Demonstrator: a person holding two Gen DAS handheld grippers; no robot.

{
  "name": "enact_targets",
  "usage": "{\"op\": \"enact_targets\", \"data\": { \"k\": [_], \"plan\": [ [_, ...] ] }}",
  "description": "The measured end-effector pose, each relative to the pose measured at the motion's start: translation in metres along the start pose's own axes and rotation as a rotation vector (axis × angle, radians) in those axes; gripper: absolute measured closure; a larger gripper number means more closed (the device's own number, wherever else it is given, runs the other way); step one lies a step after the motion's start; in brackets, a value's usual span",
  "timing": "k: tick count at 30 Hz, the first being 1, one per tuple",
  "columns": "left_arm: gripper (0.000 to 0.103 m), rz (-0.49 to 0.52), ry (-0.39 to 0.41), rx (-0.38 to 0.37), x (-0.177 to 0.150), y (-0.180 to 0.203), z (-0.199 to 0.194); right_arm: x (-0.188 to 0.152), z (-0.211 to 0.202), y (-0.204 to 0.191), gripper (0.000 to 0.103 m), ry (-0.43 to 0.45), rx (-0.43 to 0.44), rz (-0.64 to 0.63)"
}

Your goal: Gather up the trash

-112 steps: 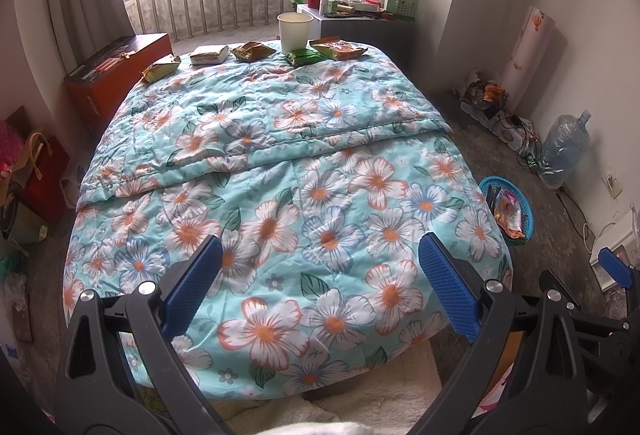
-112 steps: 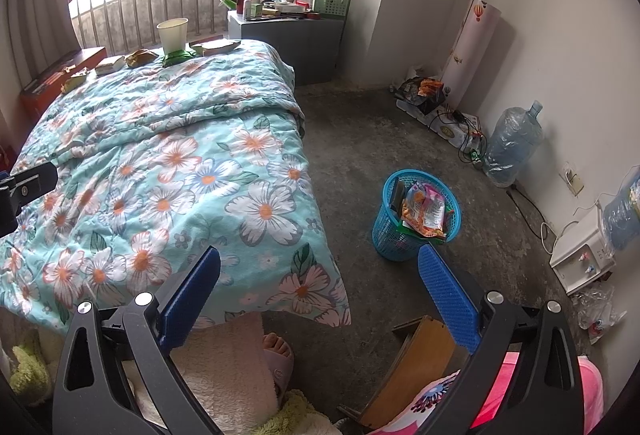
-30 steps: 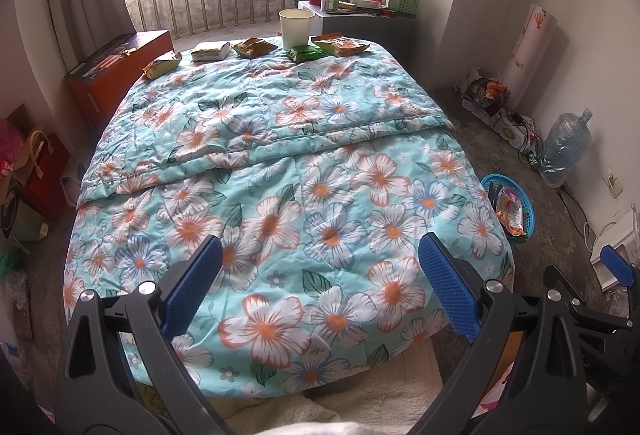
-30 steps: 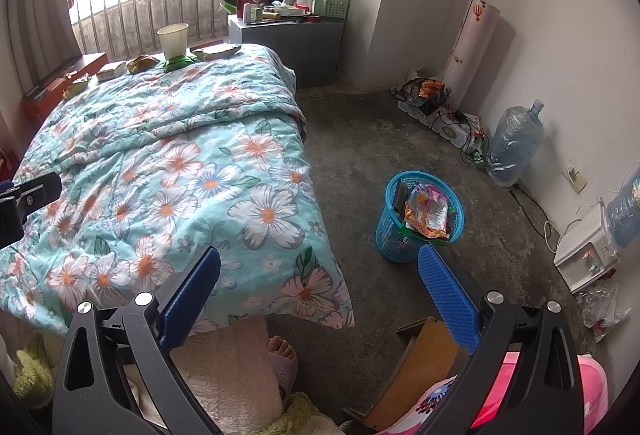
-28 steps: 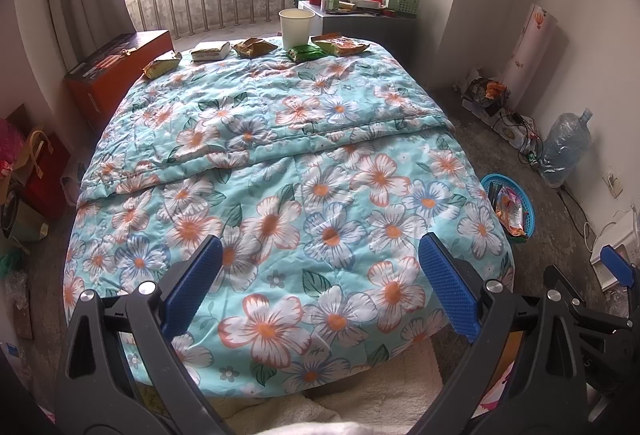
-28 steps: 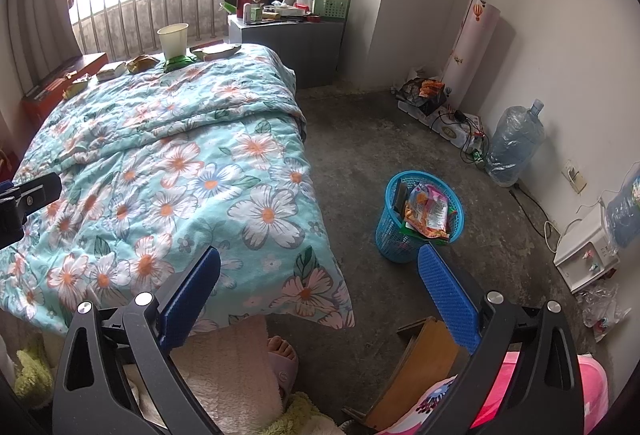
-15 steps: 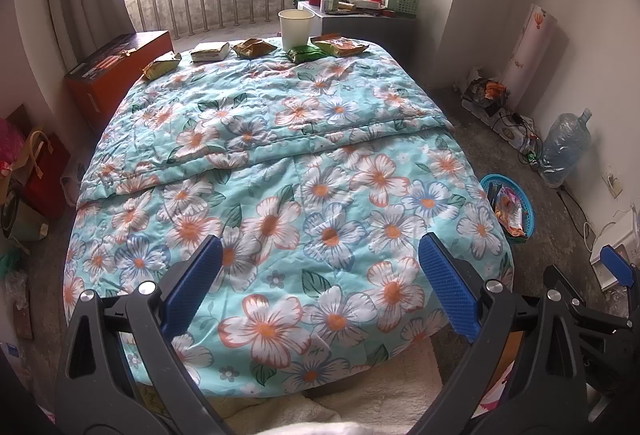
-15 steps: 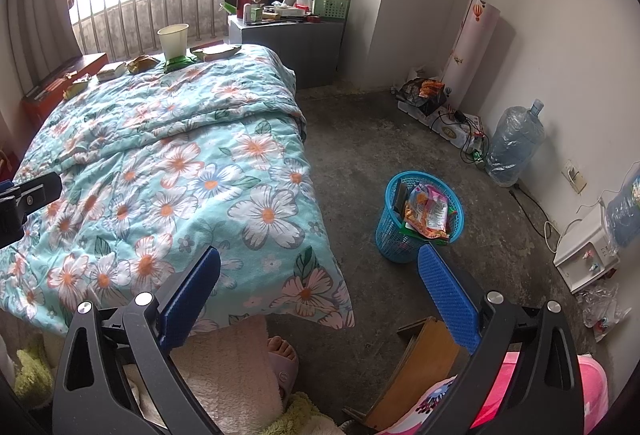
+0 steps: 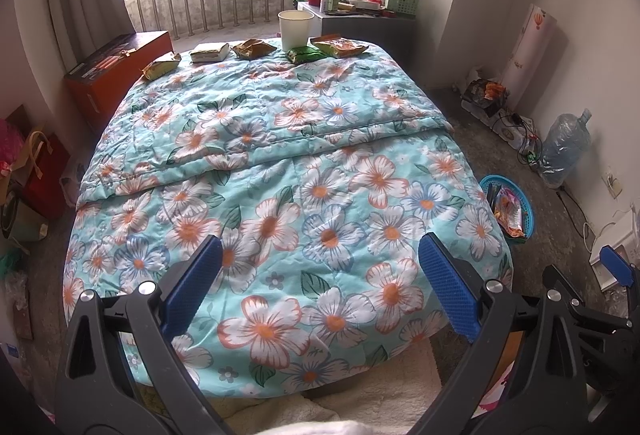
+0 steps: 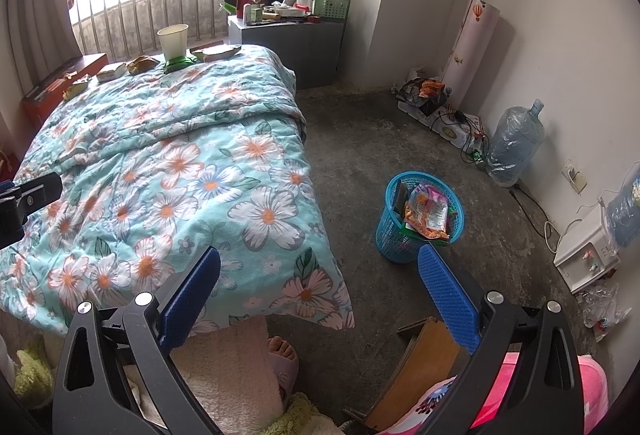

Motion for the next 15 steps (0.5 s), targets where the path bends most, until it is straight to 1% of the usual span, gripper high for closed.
{"op": "enact_targets", "data": {
  "k": [12, 15],
  "plan": [
    [0.009, -0.002, -0.007, -0.001, 0.0009, -0.0007, 0.0012, -0.0004, -0.0002, 0.0002, 0.007, 0.0, 0.003, 0.001],
    [0.009, -0.005, -0.009, -0.001, -0.0033, -0.0014, 0.0023, -0.0007, -0.0002, 0.0005, 0.007, 0.0, 0.002, 0.001]
  ]
}}
Point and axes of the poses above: each gripper's, at about its wrist camera, not at the fingertips, and z roughly the way its jaws point, y to its right, x to its top, the point moved 6 cm from there along z, roughly the way its jaws point, and after that the axes turned 3 degrees about -y, right-handed, at the moved point
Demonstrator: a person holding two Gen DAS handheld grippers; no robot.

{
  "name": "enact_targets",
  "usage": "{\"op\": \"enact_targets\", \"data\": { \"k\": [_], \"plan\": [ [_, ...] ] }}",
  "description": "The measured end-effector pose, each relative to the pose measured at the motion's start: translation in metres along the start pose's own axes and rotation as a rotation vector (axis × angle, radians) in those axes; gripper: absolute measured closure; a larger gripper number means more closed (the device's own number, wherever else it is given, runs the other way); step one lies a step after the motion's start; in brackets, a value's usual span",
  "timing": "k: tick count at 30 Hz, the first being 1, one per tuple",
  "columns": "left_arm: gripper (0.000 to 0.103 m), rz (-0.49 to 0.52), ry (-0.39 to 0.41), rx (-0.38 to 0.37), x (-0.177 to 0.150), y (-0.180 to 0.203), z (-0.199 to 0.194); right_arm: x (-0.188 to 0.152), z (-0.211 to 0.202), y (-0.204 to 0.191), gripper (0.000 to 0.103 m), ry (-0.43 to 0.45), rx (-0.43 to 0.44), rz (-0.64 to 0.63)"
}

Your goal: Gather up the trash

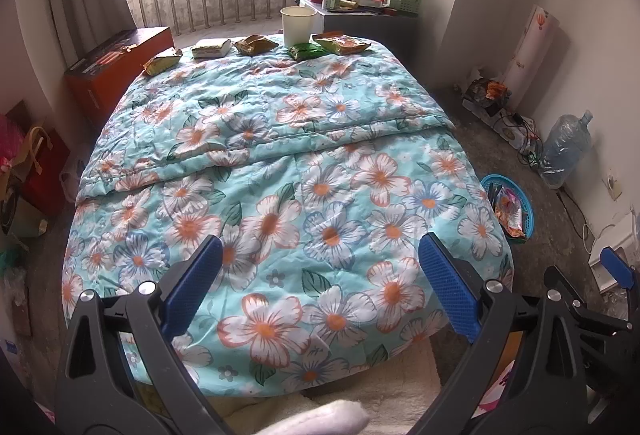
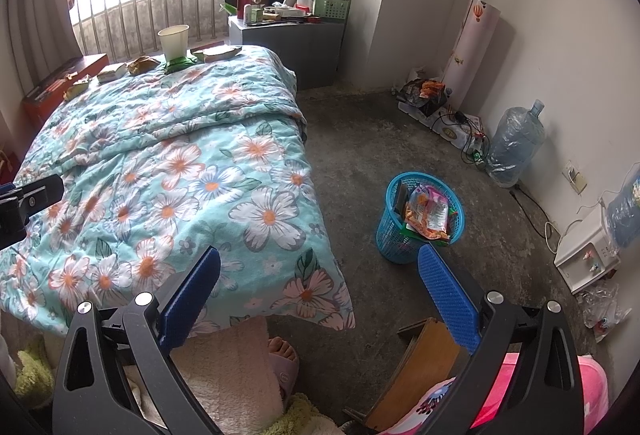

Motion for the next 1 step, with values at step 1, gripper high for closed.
{"op": "enact_targets", "data": {
  "k": [1],
  "plan": [
    [0.009, 0.002, 0.0, -0.001, 0.0003, -0.0002, 0.0001, -0.0001, 0.0, 0.0001, 0.007, 0.0, 0.0, 0.0]
  ]
}}
Point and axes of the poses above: each gripper's, at about its wrist camera, not at the fingertips, and z roughly the way its jaws point, y to its right, x to its top, the point moved 6 cm from there along z, roughly the way its jaws point, and after that the axes turned 3 degrees about -y, right-handed, at the moved point
